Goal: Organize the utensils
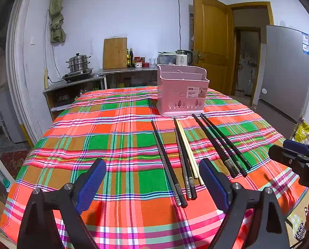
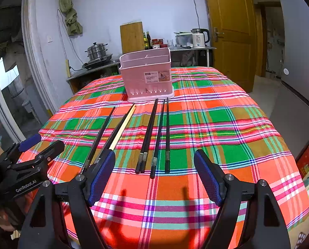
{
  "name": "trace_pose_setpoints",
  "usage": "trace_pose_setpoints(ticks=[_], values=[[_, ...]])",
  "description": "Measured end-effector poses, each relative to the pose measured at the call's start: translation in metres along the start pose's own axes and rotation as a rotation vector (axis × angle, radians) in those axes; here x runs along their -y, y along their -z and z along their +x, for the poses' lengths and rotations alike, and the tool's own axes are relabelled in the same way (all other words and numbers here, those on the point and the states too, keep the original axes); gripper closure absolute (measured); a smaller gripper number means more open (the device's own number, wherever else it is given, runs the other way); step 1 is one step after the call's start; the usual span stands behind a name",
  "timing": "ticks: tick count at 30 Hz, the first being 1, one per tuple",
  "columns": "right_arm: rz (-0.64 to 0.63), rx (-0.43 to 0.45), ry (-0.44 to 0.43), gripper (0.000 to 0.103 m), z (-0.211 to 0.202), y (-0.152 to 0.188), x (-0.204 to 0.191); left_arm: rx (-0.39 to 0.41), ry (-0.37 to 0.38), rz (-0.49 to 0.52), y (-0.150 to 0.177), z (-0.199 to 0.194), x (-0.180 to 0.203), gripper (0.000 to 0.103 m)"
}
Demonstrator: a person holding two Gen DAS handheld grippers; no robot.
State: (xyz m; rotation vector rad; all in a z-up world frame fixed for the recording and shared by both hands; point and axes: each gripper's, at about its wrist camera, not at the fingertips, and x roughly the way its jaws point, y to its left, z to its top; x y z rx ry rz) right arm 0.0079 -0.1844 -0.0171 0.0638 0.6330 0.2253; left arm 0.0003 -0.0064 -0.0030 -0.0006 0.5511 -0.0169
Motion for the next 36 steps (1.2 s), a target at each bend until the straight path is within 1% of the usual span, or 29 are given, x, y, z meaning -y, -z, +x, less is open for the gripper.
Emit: trace_pose_setpoints(ticks=[24,36], values=[[0.006,-0.002,0.0,0.025,-0.001,0.0002,0.0015,-0.006,0.004,-0.001,0.0015,0.0008,0.0001,0.012],[0.009,-0.009,0.003,0.025,0.0003,0.0005,0.0038,-0.025,0.005,-0.003,0.0001,0.0066,0.0015,0.012]])
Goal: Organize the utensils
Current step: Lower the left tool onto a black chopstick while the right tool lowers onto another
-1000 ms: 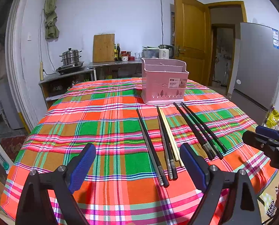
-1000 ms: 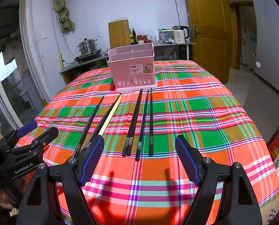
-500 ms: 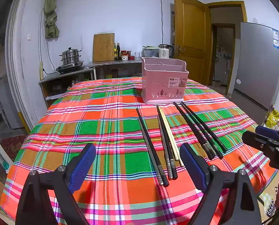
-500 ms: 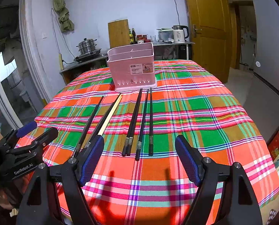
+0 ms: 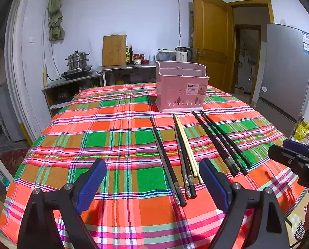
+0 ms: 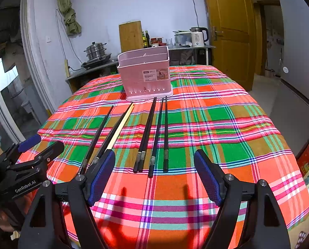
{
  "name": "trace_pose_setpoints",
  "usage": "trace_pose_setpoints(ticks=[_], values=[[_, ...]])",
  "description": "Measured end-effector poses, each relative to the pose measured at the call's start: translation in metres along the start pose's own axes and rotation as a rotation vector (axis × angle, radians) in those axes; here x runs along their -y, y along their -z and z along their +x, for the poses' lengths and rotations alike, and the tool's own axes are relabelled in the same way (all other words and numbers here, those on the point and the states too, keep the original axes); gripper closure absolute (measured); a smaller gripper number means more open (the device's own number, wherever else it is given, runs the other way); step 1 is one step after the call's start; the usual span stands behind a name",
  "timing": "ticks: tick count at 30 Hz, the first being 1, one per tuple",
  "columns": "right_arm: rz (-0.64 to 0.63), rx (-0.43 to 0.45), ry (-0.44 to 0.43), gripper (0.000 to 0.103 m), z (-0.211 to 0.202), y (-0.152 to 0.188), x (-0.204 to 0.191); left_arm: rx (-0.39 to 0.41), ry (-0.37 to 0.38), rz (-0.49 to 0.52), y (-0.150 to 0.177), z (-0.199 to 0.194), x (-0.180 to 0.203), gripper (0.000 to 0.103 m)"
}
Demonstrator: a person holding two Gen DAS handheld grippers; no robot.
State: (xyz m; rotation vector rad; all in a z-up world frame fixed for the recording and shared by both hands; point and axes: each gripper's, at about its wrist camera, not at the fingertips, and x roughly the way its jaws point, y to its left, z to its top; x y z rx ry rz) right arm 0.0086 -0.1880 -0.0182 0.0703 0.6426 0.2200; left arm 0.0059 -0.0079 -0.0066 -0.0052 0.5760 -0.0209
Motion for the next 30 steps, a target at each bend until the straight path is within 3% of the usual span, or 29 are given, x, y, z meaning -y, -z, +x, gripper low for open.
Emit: trace_pose_setpoints(ticks=[15,18,21,25,30], values=[[-0.019,-0.034,-0.002,0.025,0.032,-0.031,0.006,-0.138,0.056,0.011,-0.03,0.065,-0.014,0.016],[-0.009,-0.056,-0.006,0.025,0.047,-0.041,0.011,-0.151,0.059,0.009,-0.041,0.082,-0.018,0.025],[-0.005,-0.075,-0.003,0.026,0.064,-0.051,0.015,-0.206,0.047,-0.004,-0.053,0.108,-0.024,0.025],[-0.017,-0.117,0.004,0.036,0.092,-0.066,0.022,-0.302,0.071,-0.022,-0.064,0.143,-0.031,0.038],[-0.023,-0.186,0.008,0.059,0.131,-0.078,0.03,-0.38,0.124,-0.049,-0.074,0.181,-0.033,0.058]])
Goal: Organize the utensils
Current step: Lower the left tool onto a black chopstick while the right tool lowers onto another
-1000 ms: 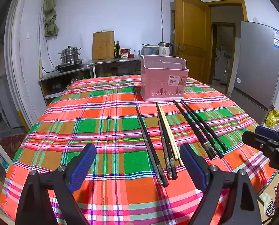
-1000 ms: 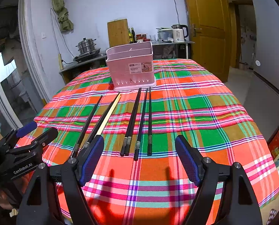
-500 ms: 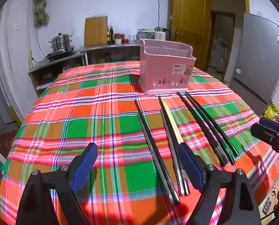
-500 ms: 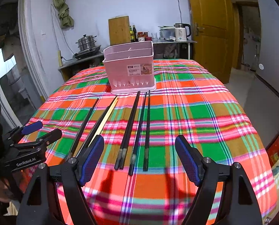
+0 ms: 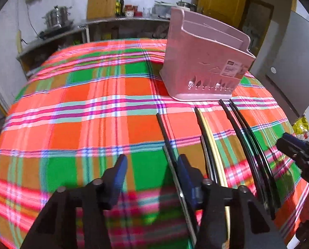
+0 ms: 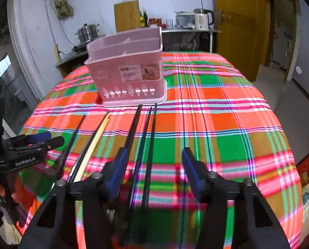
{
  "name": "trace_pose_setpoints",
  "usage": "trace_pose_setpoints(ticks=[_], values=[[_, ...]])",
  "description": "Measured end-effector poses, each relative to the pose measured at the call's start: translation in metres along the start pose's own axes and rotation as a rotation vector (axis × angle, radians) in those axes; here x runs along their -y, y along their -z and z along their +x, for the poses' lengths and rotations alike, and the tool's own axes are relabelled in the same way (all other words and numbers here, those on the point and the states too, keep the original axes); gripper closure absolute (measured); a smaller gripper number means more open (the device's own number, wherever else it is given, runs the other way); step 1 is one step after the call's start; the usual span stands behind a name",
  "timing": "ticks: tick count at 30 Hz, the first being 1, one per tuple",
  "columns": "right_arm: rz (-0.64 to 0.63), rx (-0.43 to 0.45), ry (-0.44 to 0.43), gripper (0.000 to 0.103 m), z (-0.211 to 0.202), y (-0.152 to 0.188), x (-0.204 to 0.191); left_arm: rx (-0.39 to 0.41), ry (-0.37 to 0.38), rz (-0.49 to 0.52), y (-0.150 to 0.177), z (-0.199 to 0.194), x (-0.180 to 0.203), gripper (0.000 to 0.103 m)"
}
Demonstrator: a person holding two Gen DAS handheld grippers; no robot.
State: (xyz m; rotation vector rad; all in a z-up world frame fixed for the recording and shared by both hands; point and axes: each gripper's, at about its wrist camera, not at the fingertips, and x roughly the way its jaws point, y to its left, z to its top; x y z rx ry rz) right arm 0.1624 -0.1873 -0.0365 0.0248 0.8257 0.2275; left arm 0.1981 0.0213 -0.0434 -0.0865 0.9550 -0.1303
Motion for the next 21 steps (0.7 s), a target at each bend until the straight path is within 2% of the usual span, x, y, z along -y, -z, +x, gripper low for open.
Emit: trace_pose_setpoints(ticks=[6,13,14,19,21], values=[[0.004,-0.054,-0.019,0.072,0.032,-0.014,0.007,-0.042,0.043,-0.024,-0.02,0.024,-0.004,0.068],[0.0,-0.097,-0.029,0.078,0.056,-0.021,0.009,-0.064,0.08,-0.014,-0.037,0.037,-0.002,0.081],[-0.004,-0.102,-0.03,0.078,0.058,-0.021,0.009,-0.069,0.082,-0.011,-0.039,0.038,-0.001,0.083],[-0.014,-0.116,-0.02,0.081,0.064,-0.023,0.008,-0.086,0.073,0.018,-0.043,0.043,0.008,0.085],[-0.01,-0.124,-0.024,0.082,0.065,-0.024,0.009,-0.094,0.05,0.029,-0.046,0.045,0.012,0.092]])
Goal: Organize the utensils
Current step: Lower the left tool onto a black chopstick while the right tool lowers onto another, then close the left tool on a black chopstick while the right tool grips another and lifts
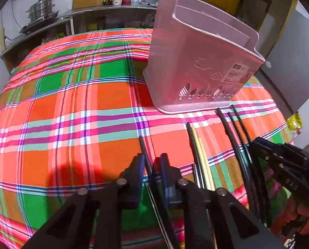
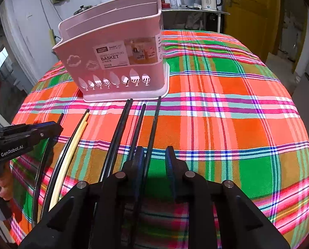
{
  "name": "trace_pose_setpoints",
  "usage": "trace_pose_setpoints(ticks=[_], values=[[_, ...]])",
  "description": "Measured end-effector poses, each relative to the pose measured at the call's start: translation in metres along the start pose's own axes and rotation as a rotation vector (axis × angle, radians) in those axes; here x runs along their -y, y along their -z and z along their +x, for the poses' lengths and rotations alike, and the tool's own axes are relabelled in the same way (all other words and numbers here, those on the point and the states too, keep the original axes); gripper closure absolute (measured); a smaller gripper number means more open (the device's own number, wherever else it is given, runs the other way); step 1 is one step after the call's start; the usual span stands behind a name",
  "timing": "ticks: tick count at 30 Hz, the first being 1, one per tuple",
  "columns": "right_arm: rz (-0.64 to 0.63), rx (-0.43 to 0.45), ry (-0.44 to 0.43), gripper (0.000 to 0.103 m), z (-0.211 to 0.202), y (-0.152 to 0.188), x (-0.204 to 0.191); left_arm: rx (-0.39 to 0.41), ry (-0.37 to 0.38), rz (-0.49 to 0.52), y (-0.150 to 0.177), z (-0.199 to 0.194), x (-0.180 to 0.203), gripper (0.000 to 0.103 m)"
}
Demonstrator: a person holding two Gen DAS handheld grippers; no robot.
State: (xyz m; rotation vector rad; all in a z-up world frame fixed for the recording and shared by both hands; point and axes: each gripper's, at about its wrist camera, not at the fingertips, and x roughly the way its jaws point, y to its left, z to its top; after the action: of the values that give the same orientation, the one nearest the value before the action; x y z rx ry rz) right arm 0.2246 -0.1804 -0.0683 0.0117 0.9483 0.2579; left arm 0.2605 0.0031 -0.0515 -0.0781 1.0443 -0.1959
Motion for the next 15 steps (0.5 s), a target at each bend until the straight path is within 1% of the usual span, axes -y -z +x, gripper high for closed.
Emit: trace_pose_setpoints(ticks=[4,9,10,12,15], values=[[-0.014,-0.035,0.012,0.083,0.004,-0.006,-0.002,-0.033,-0.042,0.012,-0.006,0.004,0.007,0.092],[-0.008,-0.064,0.008,0.083,0.011,-0.017,-0.001,-0.041,-0.081,0.025,-0.006,0.005,0.015,0.092],[-0.006,-0.068,0.005,0.083,0.011,-0.019,0.0,-0.04,-0.078,0.017,-0.007,0.005,0.014,0.093],[-0.014,-0.071,0.024,0.094,0.013,-0.021,0.0,-0.039,-0.07,-0.004,-0.009,0.005,0.011,0.096],[0.014,-0.066,-0.001,0.095,0.011,-0.021,0.005,-0.038,-0.036,-0.038,-0.011,0.003,0.007,0.097]])
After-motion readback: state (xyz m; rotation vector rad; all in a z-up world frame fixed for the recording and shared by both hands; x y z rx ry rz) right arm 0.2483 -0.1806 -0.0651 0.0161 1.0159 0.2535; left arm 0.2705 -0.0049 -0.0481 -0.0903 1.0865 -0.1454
